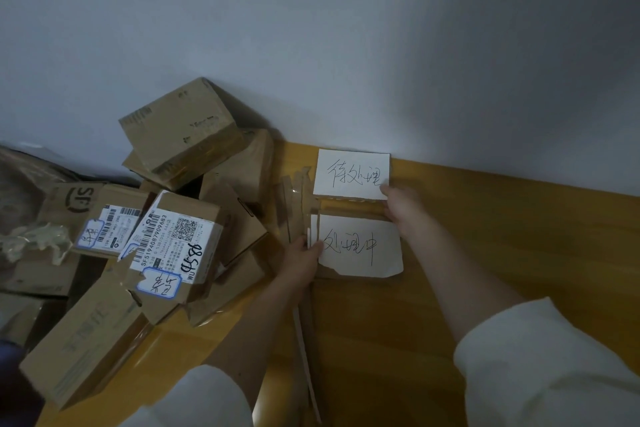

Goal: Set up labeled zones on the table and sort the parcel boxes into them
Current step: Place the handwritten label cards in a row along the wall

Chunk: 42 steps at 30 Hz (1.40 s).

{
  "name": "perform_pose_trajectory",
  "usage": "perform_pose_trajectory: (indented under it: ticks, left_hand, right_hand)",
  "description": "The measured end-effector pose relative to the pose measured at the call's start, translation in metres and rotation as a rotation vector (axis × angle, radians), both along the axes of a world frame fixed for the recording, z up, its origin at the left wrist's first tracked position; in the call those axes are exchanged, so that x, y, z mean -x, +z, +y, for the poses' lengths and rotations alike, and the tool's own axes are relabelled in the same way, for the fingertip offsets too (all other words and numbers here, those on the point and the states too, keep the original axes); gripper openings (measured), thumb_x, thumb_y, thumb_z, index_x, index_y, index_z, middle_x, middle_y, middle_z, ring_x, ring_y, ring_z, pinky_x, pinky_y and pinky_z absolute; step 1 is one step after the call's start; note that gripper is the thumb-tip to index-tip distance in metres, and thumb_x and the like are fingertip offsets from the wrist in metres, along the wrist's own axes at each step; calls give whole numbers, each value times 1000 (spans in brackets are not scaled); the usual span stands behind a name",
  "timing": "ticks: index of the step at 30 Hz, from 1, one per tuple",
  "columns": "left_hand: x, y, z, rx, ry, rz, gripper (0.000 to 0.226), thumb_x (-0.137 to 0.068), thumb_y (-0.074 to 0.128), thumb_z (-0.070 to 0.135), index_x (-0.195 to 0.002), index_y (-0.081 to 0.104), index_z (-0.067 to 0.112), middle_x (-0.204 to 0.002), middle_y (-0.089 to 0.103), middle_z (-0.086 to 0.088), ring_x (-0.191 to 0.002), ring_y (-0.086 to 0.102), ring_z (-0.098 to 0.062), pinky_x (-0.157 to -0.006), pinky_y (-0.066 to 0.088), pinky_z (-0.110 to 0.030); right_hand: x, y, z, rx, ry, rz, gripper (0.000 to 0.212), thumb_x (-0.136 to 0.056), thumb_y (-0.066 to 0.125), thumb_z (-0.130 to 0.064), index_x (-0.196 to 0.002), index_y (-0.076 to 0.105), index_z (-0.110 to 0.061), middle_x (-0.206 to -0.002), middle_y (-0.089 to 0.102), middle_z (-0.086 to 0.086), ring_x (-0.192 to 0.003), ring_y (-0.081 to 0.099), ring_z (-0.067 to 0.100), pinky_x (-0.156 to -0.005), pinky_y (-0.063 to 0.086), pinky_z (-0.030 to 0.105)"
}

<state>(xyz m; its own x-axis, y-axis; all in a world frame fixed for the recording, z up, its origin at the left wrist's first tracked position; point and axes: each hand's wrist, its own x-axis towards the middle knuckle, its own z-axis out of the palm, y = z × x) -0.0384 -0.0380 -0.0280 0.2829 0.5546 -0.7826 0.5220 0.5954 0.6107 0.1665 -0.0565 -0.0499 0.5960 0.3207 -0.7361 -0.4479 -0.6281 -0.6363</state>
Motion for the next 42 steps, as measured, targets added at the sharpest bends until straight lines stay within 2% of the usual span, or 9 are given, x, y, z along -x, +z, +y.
perform_pose_trajectory:
  ticks: [7,11,18,21,25,28,31,36,42]
  left_hand:
    - [2,7,-5,-10,28,-10,35,-100,48,22,-132,53,11,-129,61,-10,-116,59,-27,-99,50,-38]
    - [5,14,-9,-3,38,-36,37,-99,49,23,-133,53,9,-127,62,-12,-115,60,-27,-96,51,-35]
    - [8,35,-25,-20,31,-94,35,-99,49,28,-125,57,7,-112,64,-24,-96,65,-21,-65,48,-18]
    - [7,43,-34,-7,22,-122,37,-98,51,27,-125,57,2,-123,60,-27,-105,64,-27,-69,50,-20]
    - [8,52,-43,14,-29,-173,42,-96,55,28,-123,55,-4,-108,67,-20,-97,66,-22,-73,53,-22]
    - [9,53,-50,31,-69,-220,31,-93,59,32,-115,62,11,-110,70,-9,-101,67,-23,-92,54,-38]
    - [8,53,-56,20,-107,-233,19,-92,59,39,-103,63,25,-109,71,-6,-102,68,-24,-96,52,-45]
    - [-1,49,-64,-3,-162,-213,22,-89,62,41,-103,64,24,-107,73,-6,-100,69,-26,-95,52,-49]
    - [-22,47,-73,-28,-98,-177,36,-91,62,35,-120,61,15,-111,71,-6,-102,67,-26,-96,52,-48]
  right_hand:
    - [2,33,-30,-17,21,-69,54,-98,54,-35,-147,40,-18,-149,43,4,-135,41,26,-100,36,36]
    - [11,51,-67,-8,24,-198,47,-93,60,-41,-135,53,-22,-139,53,0,-128,49,21,-102,38,37]
    - [37,70,-137,11,70,-131,53,-71,79,-53,-112,63,-23,-113,66,-6,-103,63,16,-96,51,40]
    - [46,79,-155,-27,50,-107,43,-74,81,-40,-107,64,-19,-104,68,-5,-94,65,14,-88,54,34]
    - [54,86,-174,-62,-17,-133,33,-76,82,-26,-102,66,-15,-105,70,0,-93,68,18,-84,56,32]
    - [58,90,-187,-84,-85,-146,34,-78,81,-20,-107,66,-11,-104,70,3,-87,67,16,-70,54,25]
    - [61,92,-199,-125,-168,-155,35,-80,78,-14,-110,63,-6,-104,69,8,-79,66,14,-58,50,21]
    - [55,87,-217,-138,-241,-143,32,-80,78,-15,-107,61,-9,-106,69,9,-81,67,16,-61,52,24]
    - [28,85,-229,-132,-276,-135,36,-84,74,-16,-116,59,-10,-112,68,8,-93,67,22,-63,52,25]
